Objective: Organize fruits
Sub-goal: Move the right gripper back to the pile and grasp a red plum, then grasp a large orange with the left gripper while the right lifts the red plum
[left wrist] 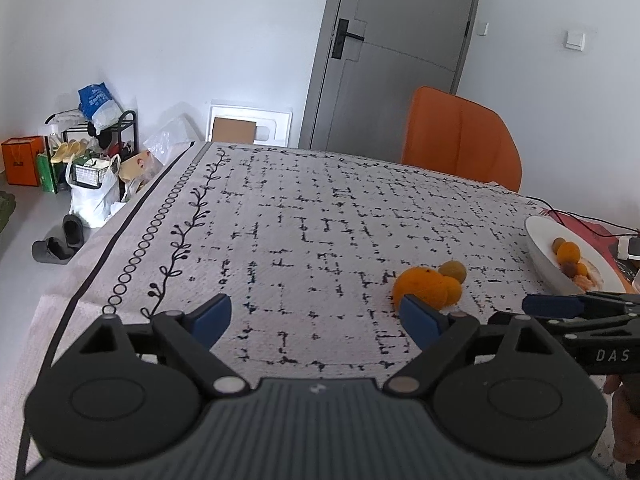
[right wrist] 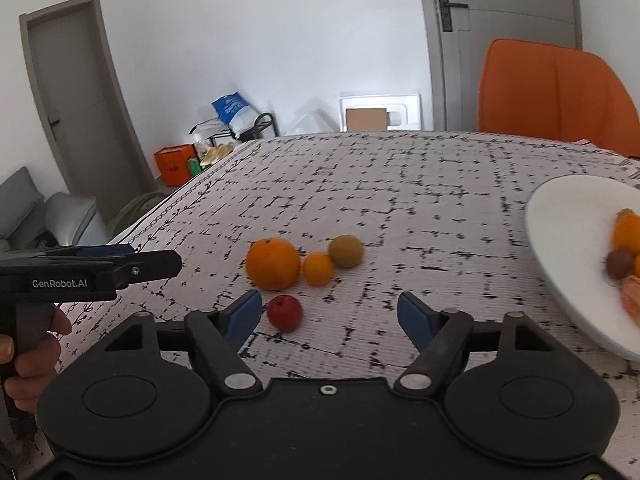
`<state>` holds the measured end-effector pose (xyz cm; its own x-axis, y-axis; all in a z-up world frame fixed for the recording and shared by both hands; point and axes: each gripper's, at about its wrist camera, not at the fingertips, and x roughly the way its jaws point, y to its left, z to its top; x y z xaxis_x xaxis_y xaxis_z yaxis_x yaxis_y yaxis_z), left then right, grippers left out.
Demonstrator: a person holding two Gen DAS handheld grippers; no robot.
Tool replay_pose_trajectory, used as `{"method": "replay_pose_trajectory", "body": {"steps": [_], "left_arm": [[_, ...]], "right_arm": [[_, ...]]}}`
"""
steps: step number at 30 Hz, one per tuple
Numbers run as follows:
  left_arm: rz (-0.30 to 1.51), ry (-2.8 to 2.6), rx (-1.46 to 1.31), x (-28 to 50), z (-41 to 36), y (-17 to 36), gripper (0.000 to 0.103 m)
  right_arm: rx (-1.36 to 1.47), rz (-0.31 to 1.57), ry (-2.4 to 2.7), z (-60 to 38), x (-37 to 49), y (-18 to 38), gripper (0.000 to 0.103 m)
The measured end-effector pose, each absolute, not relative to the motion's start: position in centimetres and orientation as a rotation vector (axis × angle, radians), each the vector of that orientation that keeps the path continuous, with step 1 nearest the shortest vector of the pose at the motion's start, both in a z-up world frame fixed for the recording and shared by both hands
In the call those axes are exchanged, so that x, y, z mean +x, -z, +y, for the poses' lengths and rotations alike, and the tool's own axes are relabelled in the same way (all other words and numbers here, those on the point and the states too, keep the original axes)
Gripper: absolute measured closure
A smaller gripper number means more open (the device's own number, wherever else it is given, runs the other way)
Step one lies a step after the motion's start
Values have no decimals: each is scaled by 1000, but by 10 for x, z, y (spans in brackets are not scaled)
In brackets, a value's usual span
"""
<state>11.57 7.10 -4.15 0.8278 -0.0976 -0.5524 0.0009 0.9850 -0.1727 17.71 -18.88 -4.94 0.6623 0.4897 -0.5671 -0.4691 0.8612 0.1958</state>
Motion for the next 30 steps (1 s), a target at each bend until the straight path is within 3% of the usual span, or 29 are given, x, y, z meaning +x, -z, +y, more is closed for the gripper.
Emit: {"method": "replay_pose_trajectory", "body": {"steps": [7,9,11,12,30], "left_arm": [[609,55,-177,118,75,46,16],[613,58,-176,120,75,48,17],[618,62,-175,121,74,48,18],[619,65,-173,122,73,48,19],[612,159,-144,138,27,45,28]], "right_arm": [[45,672,-585,-174,183,56,38],[41,683,-598,-169,185,61,48],[24,683,-599,-167,186,64,79],[12,675,-590,-167,185,64,82],[77,644,-519,-216,183,52,82]]}}
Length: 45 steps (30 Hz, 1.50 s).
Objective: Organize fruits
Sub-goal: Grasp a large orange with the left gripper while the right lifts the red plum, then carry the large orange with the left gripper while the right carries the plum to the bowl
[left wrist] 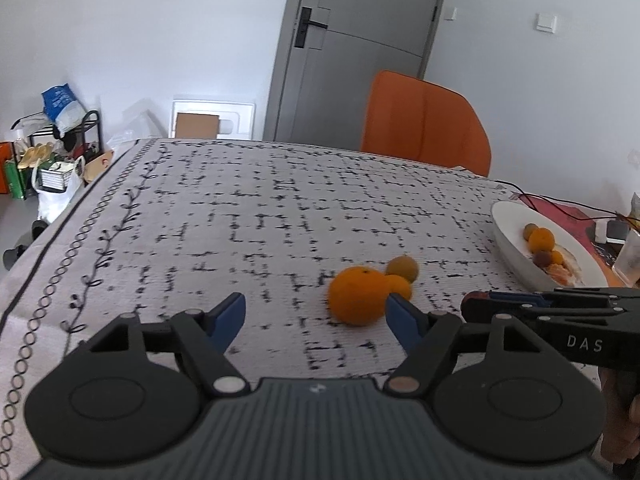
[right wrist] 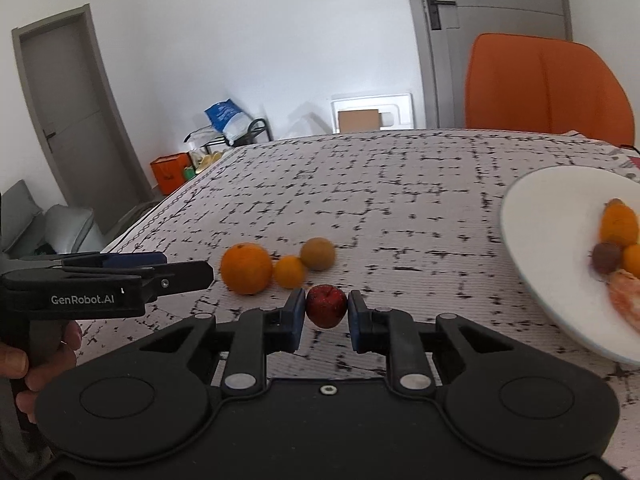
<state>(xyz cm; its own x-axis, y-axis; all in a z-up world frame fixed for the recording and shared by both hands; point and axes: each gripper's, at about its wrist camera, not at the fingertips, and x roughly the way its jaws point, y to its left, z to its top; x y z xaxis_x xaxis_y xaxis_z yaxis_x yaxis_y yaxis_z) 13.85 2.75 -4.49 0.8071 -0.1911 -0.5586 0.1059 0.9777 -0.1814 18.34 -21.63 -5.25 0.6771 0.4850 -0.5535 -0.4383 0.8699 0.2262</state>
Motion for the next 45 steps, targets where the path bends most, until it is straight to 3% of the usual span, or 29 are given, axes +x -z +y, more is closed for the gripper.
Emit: {"method": "replay_pose_trajectory", "body": {"steps": [6,8,10,39,45], "left_arm": [[632,183,-142,151,12,51,37],[637,188,-143,156,7,53,44],[653,191,-158,161,5,55,65],[551,251,-93,163,-63,13,66],[550,272,-72,166,-79,11,66]], "right_arm": [[99,625,-486,-233,183,48,82],[107,615,-476,-240,182,46,82],[117,602,-465,-248,182,42,82],[176,496,-303,-335,178,34,82],[188,505,-283,-346,177,41,77]]}}
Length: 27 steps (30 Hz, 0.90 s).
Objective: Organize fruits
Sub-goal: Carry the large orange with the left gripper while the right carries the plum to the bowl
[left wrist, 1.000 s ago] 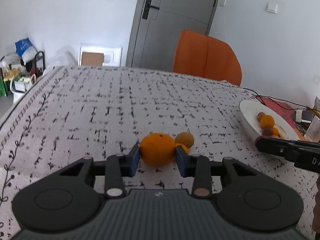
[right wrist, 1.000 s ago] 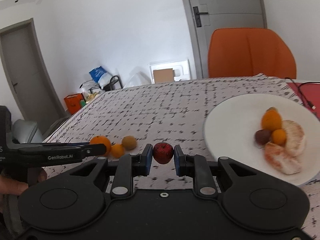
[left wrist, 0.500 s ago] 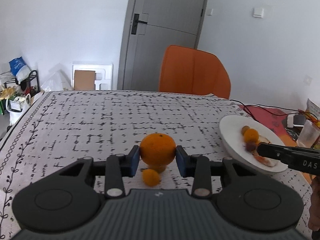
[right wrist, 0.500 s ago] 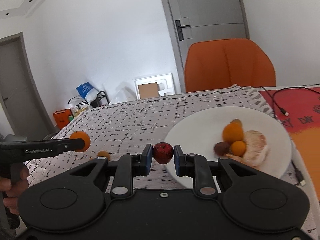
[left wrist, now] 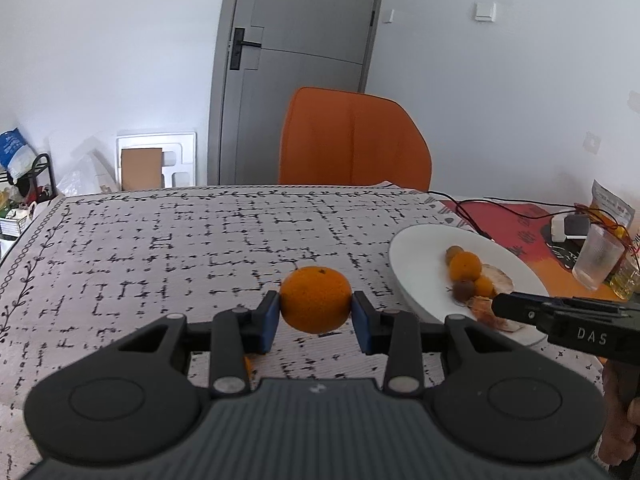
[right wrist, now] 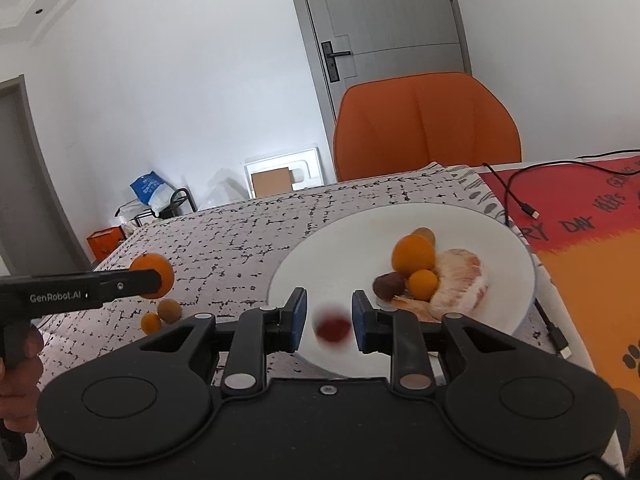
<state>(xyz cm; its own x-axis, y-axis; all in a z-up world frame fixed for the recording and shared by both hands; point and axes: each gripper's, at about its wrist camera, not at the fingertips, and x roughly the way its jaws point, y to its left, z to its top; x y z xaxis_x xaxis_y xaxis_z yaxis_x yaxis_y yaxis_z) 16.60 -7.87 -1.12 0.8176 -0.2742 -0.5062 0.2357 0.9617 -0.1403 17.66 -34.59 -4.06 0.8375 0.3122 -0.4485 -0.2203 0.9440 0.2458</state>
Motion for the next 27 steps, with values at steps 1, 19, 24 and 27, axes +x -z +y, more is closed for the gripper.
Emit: {"method": "replay_pose_trajectory", "body": {"steps": [1,19,24,27], "left_arm": [[550,277,-70,166,-81,11,66],[541,414,-25,178,-149,7,66],[526,432,-15,180,-165,1,66],[524,436,0,182,-173,-2,64]], "right_arm": [[188,505,-284,-347,175,41,77],[226,500,-195,-393,154,47,76],[233,488,-192,-400,149,44,76],[240,487,-191,-403,148,44,76]]}}
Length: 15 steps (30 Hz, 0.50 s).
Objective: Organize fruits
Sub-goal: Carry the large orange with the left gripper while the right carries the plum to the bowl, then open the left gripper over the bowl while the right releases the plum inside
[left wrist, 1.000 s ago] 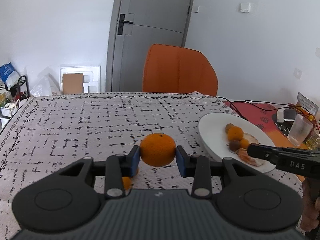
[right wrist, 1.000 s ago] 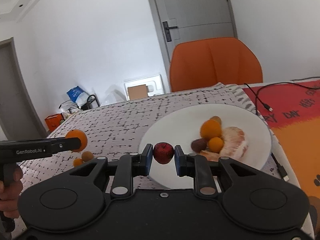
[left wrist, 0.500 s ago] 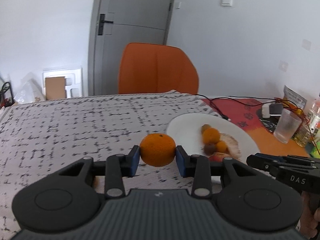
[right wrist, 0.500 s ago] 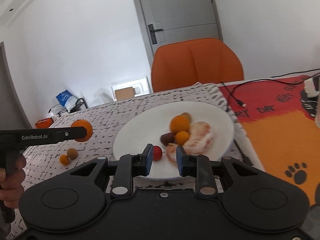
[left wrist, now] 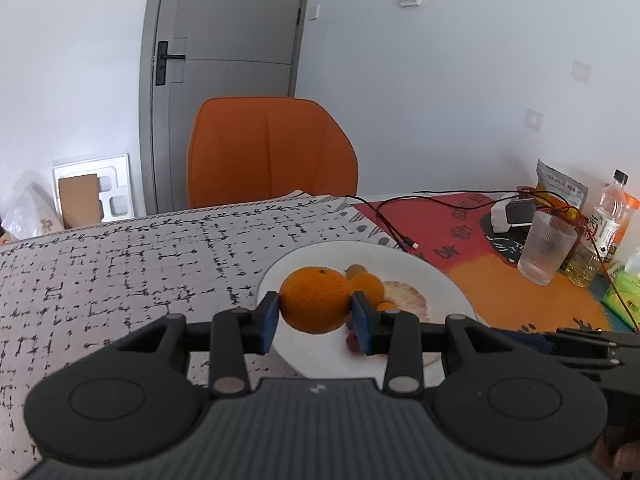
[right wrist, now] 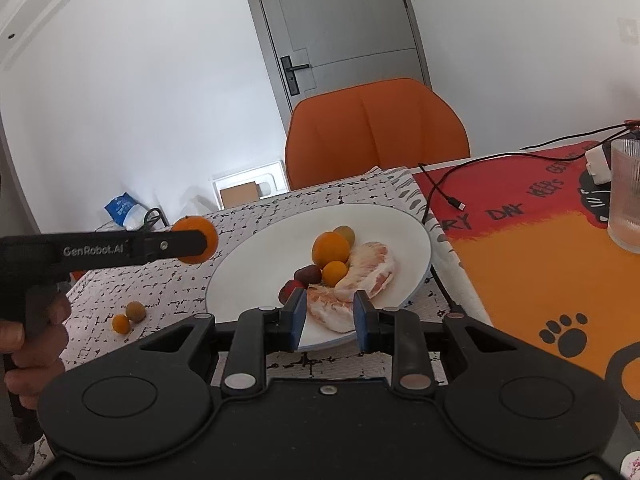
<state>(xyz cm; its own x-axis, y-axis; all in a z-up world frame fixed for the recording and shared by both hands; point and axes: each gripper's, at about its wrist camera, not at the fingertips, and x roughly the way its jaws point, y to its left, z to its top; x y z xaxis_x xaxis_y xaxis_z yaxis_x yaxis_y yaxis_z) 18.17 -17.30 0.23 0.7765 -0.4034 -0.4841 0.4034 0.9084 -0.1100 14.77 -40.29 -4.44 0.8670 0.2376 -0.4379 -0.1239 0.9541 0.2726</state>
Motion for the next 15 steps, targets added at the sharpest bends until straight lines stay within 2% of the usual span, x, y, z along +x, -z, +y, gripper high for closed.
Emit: {"method": "replay_pose_trajectory", "body": {"steps": [5,10,15], "left_arm": [[510,420,13,179,-171,-5,59],[514,372,10,178,-158,-5,44],[518,326,10,174,-139,-3,38]], "right_arm": [[245,487,-189,-406,145,45,75],[244,487,-194,-402,145,45,72],[238,491,-204,-395,146,45,68]]}}
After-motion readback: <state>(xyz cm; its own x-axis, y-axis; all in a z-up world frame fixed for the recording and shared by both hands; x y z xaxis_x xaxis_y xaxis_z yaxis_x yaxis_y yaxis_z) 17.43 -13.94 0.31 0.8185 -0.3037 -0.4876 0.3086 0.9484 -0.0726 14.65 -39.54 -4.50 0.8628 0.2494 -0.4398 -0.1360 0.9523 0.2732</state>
